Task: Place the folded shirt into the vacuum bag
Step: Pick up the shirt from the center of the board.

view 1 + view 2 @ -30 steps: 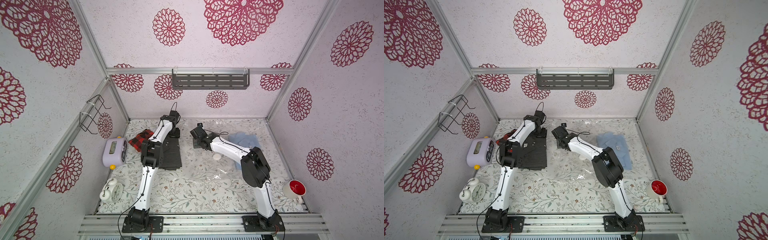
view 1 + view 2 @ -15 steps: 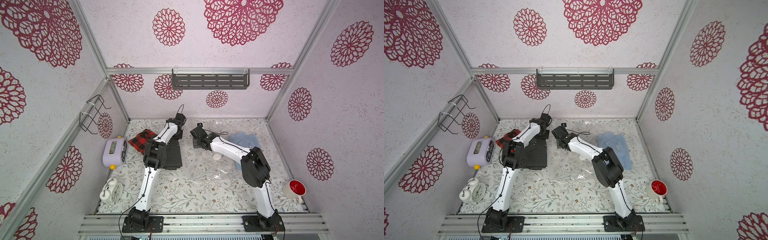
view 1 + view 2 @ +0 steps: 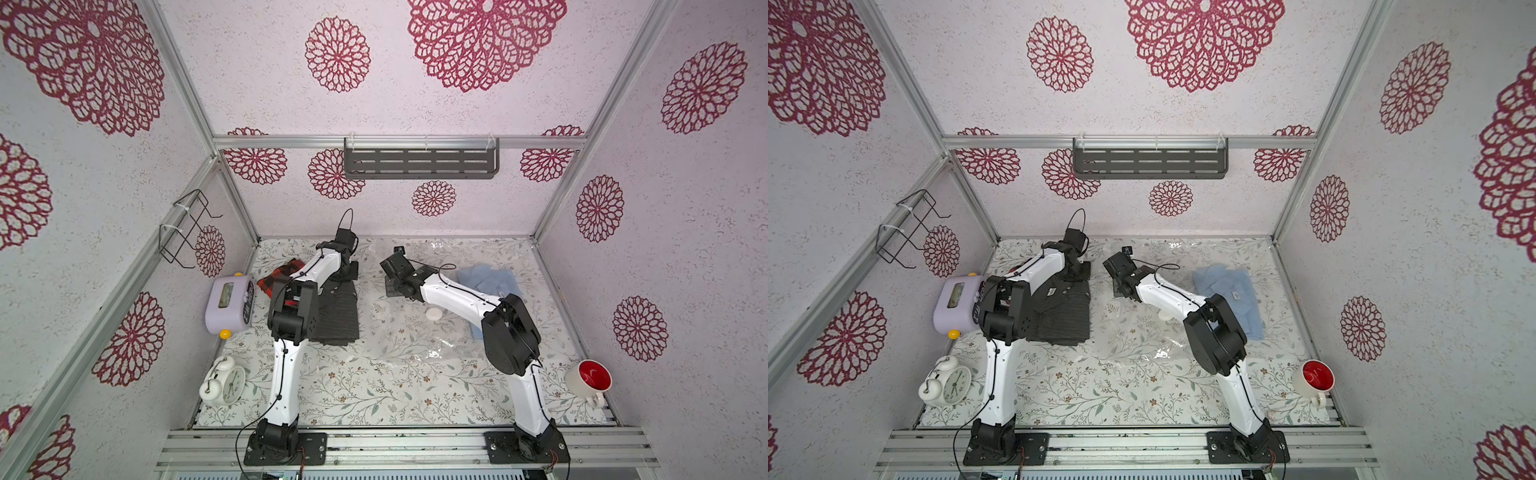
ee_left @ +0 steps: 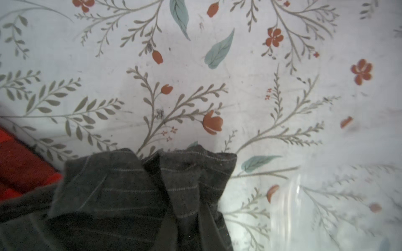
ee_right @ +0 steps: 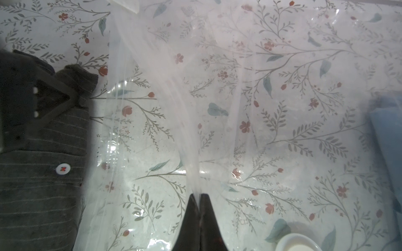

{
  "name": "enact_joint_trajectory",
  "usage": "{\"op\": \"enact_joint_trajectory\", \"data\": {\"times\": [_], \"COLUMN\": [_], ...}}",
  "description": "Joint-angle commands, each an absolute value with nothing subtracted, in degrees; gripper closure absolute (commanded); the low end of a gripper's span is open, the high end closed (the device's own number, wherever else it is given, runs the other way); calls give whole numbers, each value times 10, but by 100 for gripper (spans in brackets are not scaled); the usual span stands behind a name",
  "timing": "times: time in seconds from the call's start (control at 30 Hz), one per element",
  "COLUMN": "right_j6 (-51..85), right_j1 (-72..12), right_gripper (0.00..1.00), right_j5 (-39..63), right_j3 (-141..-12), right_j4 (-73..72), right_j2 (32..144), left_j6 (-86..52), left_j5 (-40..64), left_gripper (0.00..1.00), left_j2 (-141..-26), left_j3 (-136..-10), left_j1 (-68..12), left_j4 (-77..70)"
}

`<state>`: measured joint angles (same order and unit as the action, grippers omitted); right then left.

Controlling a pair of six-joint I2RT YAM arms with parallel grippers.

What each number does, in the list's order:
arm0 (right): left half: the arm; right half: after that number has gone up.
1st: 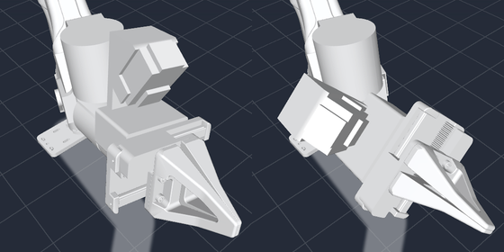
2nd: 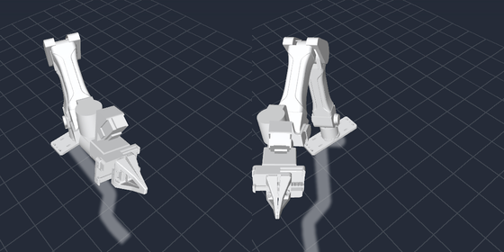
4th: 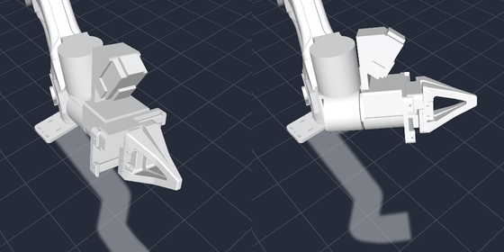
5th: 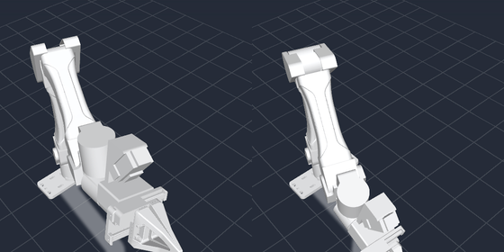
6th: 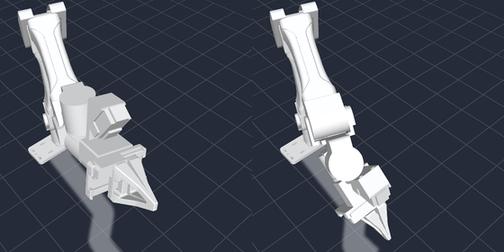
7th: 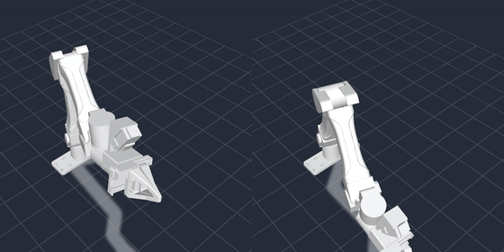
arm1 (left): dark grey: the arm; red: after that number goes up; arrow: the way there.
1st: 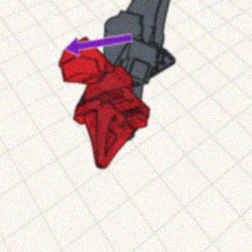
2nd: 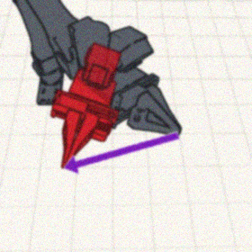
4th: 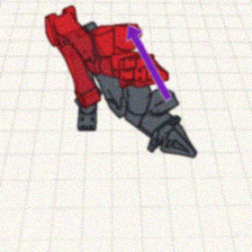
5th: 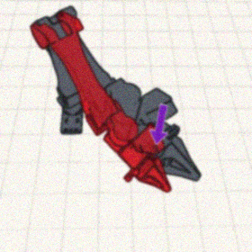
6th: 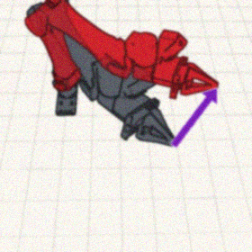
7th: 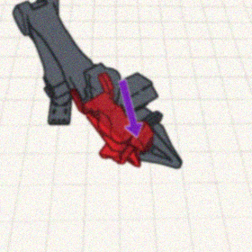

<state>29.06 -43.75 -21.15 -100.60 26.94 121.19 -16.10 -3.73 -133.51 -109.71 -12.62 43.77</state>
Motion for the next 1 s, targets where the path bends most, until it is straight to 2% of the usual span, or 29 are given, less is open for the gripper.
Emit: {"op": "enact_joint_trajectory", "data": {"times": [0.0, 0.43, 0.63, 0.97], "right_j6": [289, 292, 293, 296], "right_j1": [-444, -458, -464, -474], "right_gripper": [100, 100, 100, 100], "right_j5": [-209, -203, -203, -197], "right_j3": [-1019, -1067, -1081, -1079], "right_j4": [284, 302, 310, 309], "right_j2": [1218, 1255, 1264, 1264], "left_j6": [-174, -181, -204, -228], "left_j5": [52, 225, 308, 361], "left_gripper": [100, 100, 100, 100], "left_j2": [-1268, -1191, -1188, -1215], "left_j3": [-1052, -946, -942, -966], "left_j1": [-102, -54, -54, -54], "left_j4": [381, 323, 298, 284]}}
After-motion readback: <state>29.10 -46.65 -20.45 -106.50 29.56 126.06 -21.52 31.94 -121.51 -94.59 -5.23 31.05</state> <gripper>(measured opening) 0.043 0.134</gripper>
